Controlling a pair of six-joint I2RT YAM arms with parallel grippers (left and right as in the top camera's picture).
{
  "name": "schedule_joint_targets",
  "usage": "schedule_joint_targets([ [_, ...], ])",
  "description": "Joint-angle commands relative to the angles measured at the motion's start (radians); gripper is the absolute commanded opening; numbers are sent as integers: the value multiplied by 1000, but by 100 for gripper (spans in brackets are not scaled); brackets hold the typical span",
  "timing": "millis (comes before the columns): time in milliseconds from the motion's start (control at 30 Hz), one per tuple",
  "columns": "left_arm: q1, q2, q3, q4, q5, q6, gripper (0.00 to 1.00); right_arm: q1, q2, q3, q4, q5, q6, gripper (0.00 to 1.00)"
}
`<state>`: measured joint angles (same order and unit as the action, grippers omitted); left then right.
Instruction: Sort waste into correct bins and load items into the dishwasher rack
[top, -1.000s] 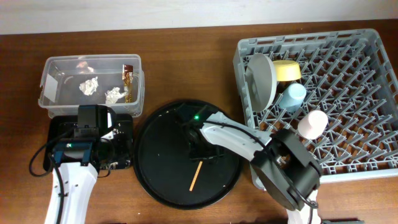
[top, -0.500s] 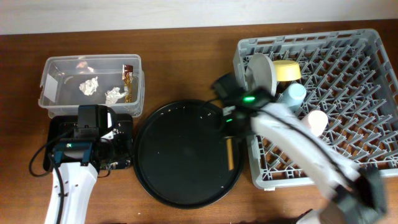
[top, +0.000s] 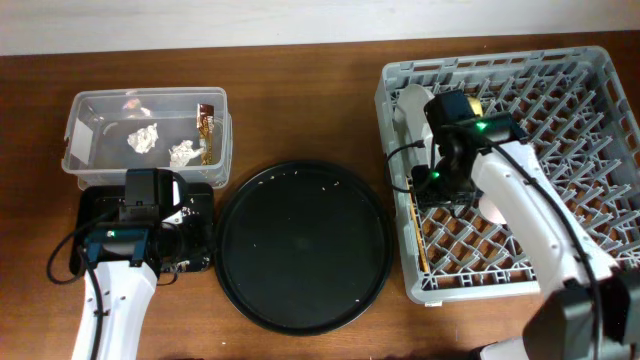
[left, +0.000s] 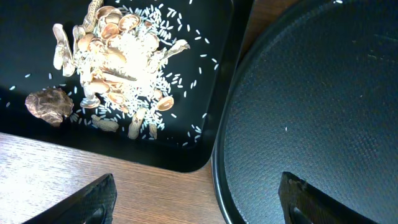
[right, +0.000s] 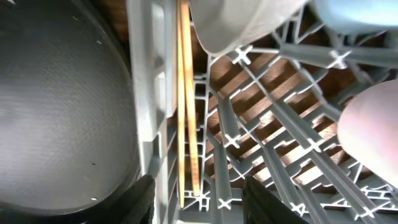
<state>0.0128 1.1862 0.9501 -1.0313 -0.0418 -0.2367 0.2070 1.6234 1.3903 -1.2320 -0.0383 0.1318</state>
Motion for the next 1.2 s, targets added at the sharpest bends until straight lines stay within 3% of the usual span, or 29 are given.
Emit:
schedule_joint_targets([
  [0,3,-10,3,24,87,8,84,-27,-125,3,24,-37,6,64],
  [67,-13,-10,3,90,167,37,87,-53,-168,3,55,-111,-58,70],
  [133,-38,-8,3,114,169,57,96,-53,-170,3,62,-108,-65,73],
  [233,-56,-8,3,-42,177,113,99,-53,-212,0,43,-108,-26,81],
  [400,-56,-90,-5,-104,177,157,99,-50,-412,-126,87,-89,-19,88],
  [467,-56,-251,-33,-79,177,160,99,-50,-567,-276,166,-89,-19,88],
  [533,-56,-438,-80,-43,176,159,99,-50,-737,-413,222,-87,-19,99],
  [667,-56,-747,-117,51,177,137,99,-50,-963,-528,214,-82,-19,99],
  [1167,-56,-804,-117,47,177,137,99,-50,-980,-528,211,-82,-19,99],
])
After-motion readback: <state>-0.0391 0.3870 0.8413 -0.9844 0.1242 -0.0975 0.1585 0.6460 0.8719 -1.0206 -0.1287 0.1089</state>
